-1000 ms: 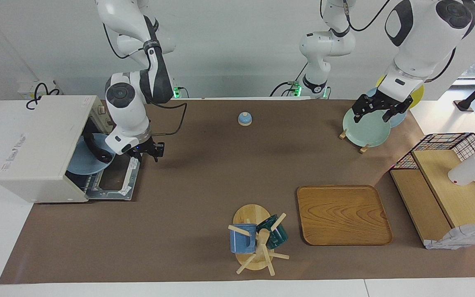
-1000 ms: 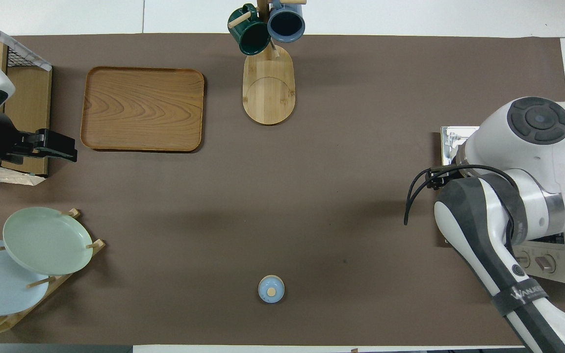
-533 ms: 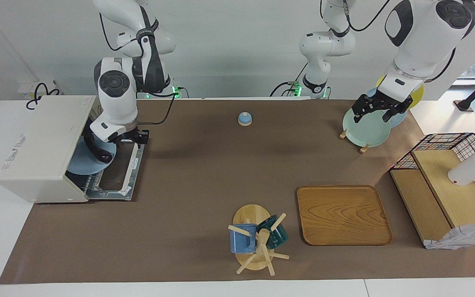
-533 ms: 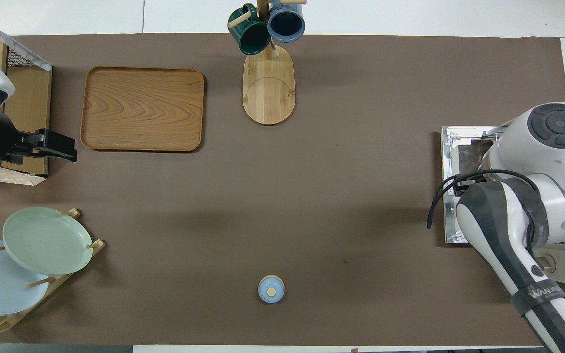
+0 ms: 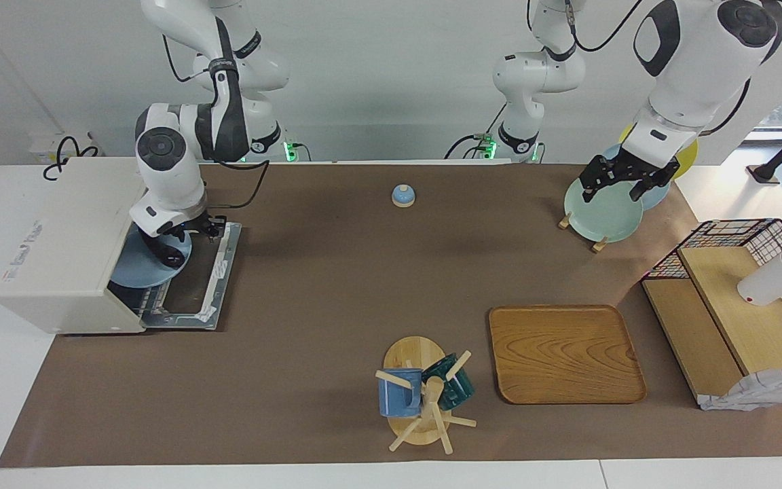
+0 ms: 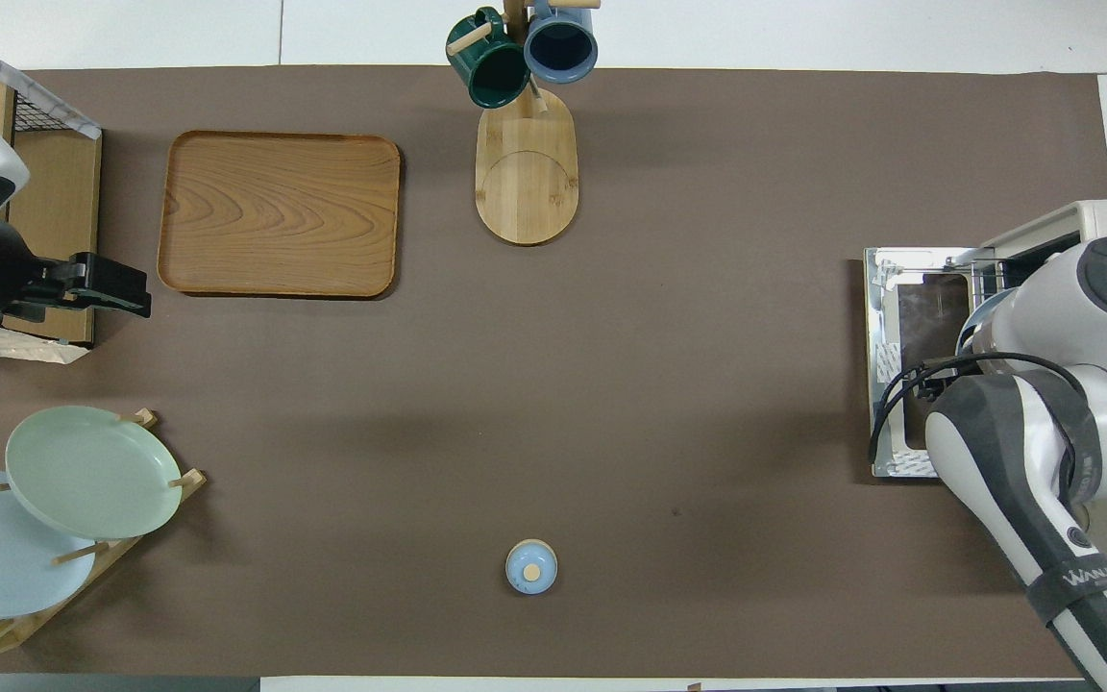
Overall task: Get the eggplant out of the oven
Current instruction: 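Grasp the purple eggplant inside the oven with the right gripper, then pull the eggplant out of the oven with the right gripper, then lower the eggplant onto the light blue plate and open the right gripper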
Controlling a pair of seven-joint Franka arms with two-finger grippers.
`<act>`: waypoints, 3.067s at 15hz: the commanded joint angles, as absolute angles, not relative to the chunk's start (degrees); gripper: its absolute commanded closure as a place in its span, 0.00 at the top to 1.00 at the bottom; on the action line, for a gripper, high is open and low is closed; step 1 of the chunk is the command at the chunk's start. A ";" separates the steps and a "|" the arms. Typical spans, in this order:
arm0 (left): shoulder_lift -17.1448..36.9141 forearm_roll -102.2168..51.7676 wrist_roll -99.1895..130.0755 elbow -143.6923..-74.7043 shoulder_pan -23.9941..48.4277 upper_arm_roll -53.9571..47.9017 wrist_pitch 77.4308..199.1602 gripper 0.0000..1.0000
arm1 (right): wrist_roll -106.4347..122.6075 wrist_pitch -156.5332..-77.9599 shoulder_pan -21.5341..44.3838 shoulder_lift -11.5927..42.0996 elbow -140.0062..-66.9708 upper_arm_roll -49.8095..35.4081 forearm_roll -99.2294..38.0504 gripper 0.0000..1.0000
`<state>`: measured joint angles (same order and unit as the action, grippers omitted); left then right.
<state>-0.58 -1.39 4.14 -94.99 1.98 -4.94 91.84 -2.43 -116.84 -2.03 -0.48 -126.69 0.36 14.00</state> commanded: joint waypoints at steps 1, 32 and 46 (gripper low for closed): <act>-1.23 -1.32 4.57 -95.71 1.67 -5.10 92.55 1.00 | -1.32 -119.53 -3.60 -2.90 -130.34 -0.09 15.12 0.60; -1.23 -1.32 4.57 -95.71 1.67 -5.10 92.55 1.00 | -44.29 -110.55 43.77 35.95 -77.69 -2.02 6.95 0.00; -1.23 -1.32 4.57 -95.71 1.67 -5.10 92.55 1.00 | -40.55 -110.69 37.63 29.63 -81.92 -1.14 0.70 0.29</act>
<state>-0.58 -1.39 4.14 -94.99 1.98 -4.94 91.84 -44.84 -116.32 41.68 33.01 -82.01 -0.63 1.28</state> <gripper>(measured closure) 0.000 0.674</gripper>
